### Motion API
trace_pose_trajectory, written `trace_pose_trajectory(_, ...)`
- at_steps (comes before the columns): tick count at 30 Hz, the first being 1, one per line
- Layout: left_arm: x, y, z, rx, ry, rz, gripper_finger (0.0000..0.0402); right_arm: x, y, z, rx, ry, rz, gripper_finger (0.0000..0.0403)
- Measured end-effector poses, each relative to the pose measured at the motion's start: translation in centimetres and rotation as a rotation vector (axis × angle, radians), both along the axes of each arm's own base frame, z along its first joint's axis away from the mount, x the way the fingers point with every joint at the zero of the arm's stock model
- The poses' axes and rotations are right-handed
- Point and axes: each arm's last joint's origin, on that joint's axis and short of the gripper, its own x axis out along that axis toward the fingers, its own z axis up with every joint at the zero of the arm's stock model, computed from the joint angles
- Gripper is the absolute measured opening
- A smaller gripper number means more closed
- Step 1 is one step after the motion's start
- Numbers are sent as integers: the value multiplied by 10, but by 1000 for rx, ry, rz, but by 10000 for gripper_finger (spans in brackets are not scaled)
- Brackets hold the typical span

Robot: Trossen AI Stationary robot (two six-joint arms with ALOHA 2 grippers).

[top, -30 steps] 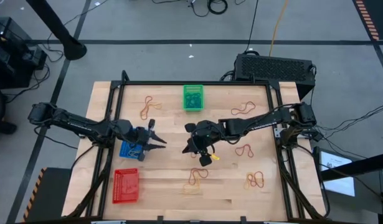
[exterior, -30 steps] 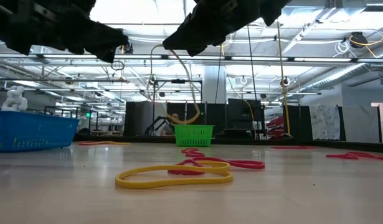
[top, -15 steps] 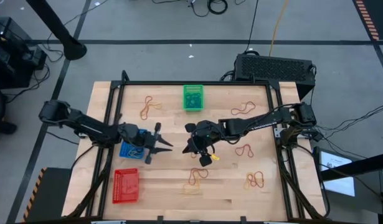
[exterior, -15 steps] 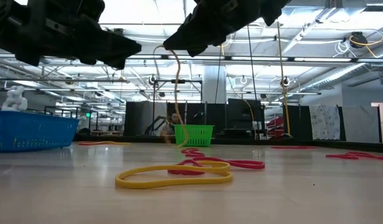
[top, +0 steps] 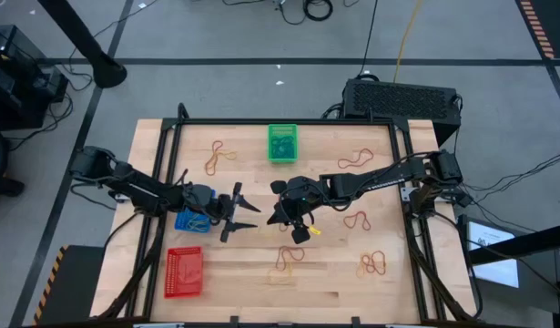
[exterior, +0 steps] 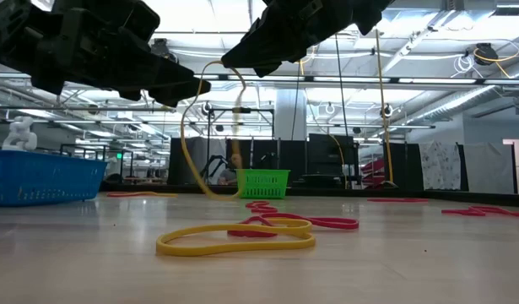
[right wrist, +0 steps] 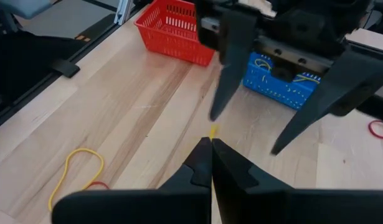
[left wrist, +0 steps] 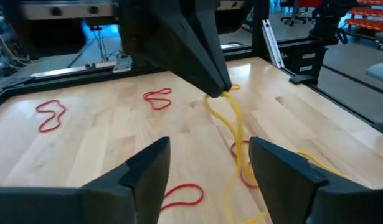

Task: Sort rubber bands into baskets
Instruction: Put the yellow rubber band into the blue bin

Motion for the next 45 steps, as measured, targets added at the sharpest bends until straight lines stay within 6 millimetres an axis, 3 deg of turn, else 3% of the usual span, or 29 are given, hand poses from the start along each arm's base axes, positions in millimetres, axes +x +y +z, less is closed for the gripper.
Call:
trace_pose_trajectory(7,17,-6,-2,3,21,-15,238,0,0,0,0,1,0,0)
trace_pose_trajectory(13,20,-6,-1,3,19,-15,225,-1,0,-1,0,14,0,0)
trace_pose_trajectory(17,20,-6,-1,3,19,-15,171,-1,0,-1,0,19,0,0)
trace_pose_trajectory(23,20,-6,-1,34,12,-21,34,-1,0,-1,0,18,-1,0)
trace_pose_trajectory(25,20,-6,-1,34,12,-21,12,-1,0,-1,14,24,-9,0)
trace_pose_trajectory(31,20,-6,-1,36,11,-21,6,-2,0,-2,34,42,-24,7)
trace_pose_trajectory(37,18,-5,-1,48,37,6,4,-5,0,-7,10,98,-4,41)
trace_pose_trajectory(45,-10,1,31,98,111,170,3,-7,-3,-10,16,127,-20,66)
